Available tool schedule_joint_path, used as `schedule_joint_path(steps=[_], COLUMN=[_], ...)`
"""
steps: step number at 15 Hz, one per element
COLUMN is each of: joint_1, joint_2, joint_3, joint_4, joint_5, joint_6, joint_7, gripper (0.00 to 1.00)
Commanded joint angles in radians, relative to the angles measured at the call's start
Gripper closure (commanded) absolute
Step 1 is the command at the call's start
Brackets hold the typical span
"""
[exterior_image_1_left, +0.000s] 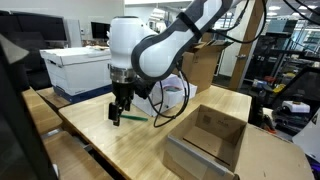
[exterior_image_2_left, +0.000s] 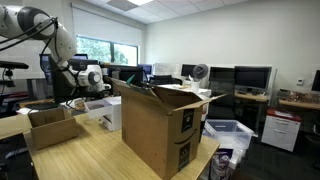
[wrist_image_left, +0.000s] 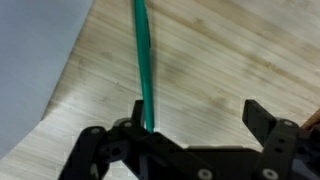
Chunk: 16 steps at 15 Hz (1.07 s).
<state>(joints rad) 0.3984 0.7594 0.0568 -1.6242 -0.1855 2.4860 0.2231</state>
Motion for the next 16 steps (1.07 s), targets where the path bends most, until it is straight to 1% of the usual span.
schedule_joint_path(steps=[1, 6, 9, 12, 16], joint_1=[0.006, 0.012, -0.001, -0.008, -0.008], joint_2=[-0.006, -0.009, -0.013, 0.001, 0.001], joint_3=[-0.004, -0.009, 0.005, 0.017, 0.023], joint_4=[-0.004, -0.007, -0.015, 0.0, 0.0], joint_5=[0.002, -0.003, 0.007, 0.011, 0.012], joint_6=[-0.01, -0.011, 0.004, -0.001, 0.001], joint_7=[0.016, 0.027, 0.005, -0.017, -0.018], gripper=[0.0, 0.0, 0.0, 0.0, 0.0])
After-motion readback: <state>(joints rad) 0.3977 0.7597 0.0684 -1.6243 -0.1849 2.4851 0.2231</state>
